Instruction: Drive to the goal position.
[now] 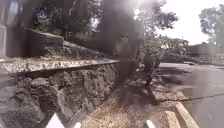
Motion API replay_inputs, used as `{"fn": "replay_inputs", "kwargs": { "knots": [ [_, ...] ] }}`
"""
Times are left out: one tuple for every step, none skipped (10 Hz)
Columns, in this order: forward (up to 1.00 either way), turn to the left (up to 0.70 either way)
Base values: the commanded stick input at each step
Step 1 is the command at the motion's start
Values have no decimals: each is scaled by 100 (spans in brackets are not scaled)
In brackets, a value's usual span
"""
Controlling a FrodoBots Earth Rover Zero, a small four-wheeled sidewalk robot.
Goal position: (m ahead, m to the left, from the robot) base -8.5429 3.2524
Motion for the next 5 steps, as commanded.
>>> {"fn": "replay_inputs", "kwargs": {
  "knots": [
    [0,0],
    [0,0],
    [0,0],
    [0,0],
    [0,-85]
  ]
}}
